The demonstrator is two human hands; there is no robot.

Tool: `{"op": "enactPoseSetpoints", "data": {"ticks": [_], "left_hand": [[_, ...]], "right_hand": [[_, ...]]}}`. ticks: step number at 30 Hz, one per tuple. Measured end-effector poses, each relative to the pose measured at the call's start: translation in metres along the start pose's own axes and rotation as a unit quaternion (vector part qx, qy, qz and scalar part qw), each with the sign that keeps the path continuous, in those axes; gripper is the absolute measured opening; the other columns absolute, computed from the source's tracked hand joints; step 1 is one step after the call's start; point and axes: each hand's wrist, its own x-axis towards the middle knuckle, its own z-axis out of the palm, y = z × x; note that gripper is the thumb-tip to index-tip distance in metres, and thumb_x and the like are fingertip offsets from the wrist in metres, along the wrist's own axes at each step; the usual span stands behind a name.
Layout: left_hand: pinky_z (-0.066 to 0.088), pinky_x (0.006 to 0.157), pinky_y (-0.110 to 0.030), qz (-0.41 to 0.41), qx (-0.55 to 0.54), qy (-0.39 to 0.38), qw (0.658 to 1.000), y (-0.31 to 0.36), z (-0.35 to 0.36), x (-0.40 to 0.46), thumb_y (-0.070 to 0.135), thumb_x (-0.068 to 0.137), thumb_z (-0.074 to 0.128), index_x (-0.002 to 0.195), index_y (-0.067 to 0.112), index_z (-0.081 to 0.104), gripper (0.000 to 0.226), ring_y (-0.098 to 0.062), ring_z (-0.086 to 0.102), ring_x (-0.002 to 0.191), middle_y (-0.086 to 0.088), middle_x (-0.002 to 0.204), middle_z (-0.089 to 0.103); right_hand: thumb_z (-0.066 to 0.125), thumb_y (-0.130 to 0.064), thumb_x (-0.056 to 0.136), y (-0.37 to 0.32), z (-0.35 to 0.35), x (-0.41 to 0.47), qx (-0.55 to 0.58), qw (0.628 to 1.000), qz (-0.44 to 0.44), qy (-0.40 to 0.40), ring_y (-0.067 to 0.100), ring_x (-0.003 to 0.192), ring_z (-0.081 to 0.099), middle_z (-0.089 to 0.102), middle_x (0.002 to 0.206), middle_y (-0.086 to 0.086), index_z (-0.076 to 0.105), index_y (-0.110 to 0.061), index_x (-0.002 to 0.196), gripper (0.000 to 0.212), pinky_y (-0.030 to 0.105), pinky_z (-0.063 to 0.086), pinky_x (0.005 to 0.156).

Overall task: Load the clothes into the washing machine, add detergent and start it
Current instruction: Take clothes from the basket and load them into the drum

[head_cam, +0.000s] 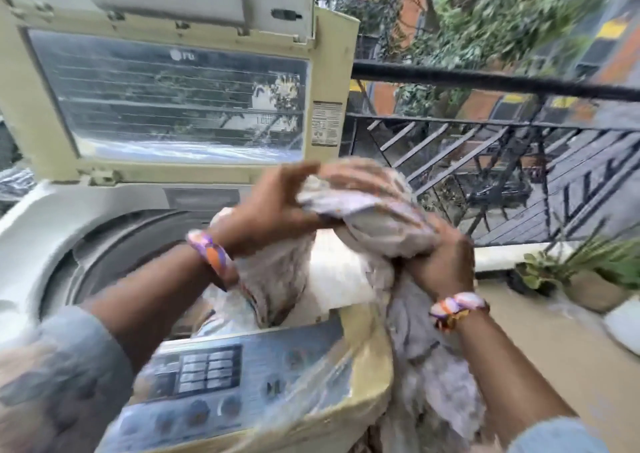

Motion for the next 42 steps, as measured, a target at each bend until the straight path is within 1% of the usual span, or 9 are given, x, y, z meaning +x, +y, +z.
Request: {"op": "enactPoseSetpoints", "data": {"ticks": [6,10,13,16,25,30,35,39,42], "left_hand": [[0.046,0.069,-0.001,-0.029,0.007,0.101,0.994,-0.008,-0.12,-0.033,0.02,0.052,0.085,0.097,0.033,0.059,0.053,0.016,0.061,0.072,0.032,0.076,0.069],[0.035,0.053,0.003,-0.243,0.204,0.017,0.948,-0.053,-0.159,-0.072,0.032,0.057,0.083,0.113,0.024,0.056,0.063,-0.009,0.058,0.083,0.012,0.087,0.062],[0.034,0.067,-0.024,-0.346,0.393,-0.184,0.832,-0.091,-0.166,-0.091,0.029,0.077,0.072,0.112,0.006,0.059,0.043,-0.017,0.051,0.088,-0.013,0.111,0.064],[0.035,0.068,-0.031,-0.375,0.393,-0.197,0.816,-0.109,-0.168,-0.094,0.036,0.081,0.067,0.098,-0.002,0.059,0.043,-0.021,0.046,0.078,-0.021,0.095,0.059],[0.042,0.101,-0.035,-0.277,0.351,-0.22,0.867,-0.084,-0.127,-0.041,0.047,0.074,0.07,0.125,0.006,0.048,0.069,-0.024,0.054,0.116,-0.007,0.129,0.056],[0.023,0.117,-0.033,-0.182,0.353,-0.263,0.879,-0.064,-0.063,0.01,0.051,0.059,0.079,0.149,0.016,0.004,0.122,-0.021,0.029,0.141,-0.006,0.156,0.023],[0.008,0.12,-0.043,-0.098,0.397,-0.296,0.863,-0.051,0.024,0.05,0.043,0.045,0.089,0.145,0.021,-0.025,0.153,-0.037,-0.013,0.144,-0.026,0.151,-0.024],[0.004,0.119,-0.047,-0.105,0.427,-0.28,0.853,-0.063,0.065,0.072,0.03,0.045,0.09,0.143,0.017,-0.029,0.155,-0.045,-0.023,0.138,-0.032,0.144,-0.033],[0.0,0.119,-0.051,-0.121,0.472,-0.294,0.822,-0.077,0.076,0.081,0.034,0.052,0.086,0.142,0.009,-0.03,0.149,-0.044,-0.015,0.141,-0.035,0.15,-0.014]], "right_hand": [[0.057,-0.028,0.068,-0.152,0.003,0.038,-0.072,0.982,-0.167,0.051,0.044,0.086,0.061,0.067,0.09,0.021,0.064,-0.017,0.1,0.034,0.043,0.05,0.067],[0.058,-0.018,0.075,-0.187,0.063,0.018,-0.222,0.935,-0.23,-0.153,0.035,0.106,0.059,0.062,0.11,0.012,0.055,-0.021,0.115,0.04,0.039,0.049,0.081],[0.062,-0.026,0.075,-0.188,0.108,-0.008,-0.283,0.864,-0.289,-0.301,0.028,0.115,0.055,0.062,0.116,0.007,0.052,-0.026,0.12,0.046,0.041,0.035,0.1],[0.072,-0.04,0.071,-0.181,0.13,-0.027,-0.306,0.798,-0.301,-0.424,0.024,0.125,0.047,0.055,0.131,0.003,0.048,-0.029,0.129,0.064,0.041,0.028,0.106],[0.077,-0.023,0.073,-0.162,0.074,-0.006,0.087,0.904,-0.183,-0.376,0.006,0.096,0.059,0.068,0.111,0.005,0.064,-0.018,0.116,0.045,0.016,0.044,0.084],[0.08,-0.042,0.062,-0.093,0.03,0.023,0.004,0.954,-0.101,-0.284,0.017,0.134,0.035,0.042,0.142,0.002,0.041,-0.025,0.137,0.086,0.033,0.031,0.112],[0.08,-0.038,0.064,0.008,0.003,0.019,-0.003,0.898,0.045,-0.437,0.018,0.145,0.008,-0.007,0.157,0.002,-0.02,-0.026,0.145,0.129,0.034,0.015,0.118],[0.08,-0.023,0.064,0.083,0.021,-0.017,-0.014,0.854,0.074,-0.515,0.016,0.131,0.042,0.015,0.156,0.004,-0.037,-0.045,0.126,0.135,0.031,0.04,0.106],[0.081,-0.006,0.065,0.099,0.039,-0.034,0.109,0.849,0.068,-0.513,-0.011,0.123,0.038,0.025,0.147,-0.007,-0.039,-0.037,0.125,0.138,0.006,0.032,0.101]]}}
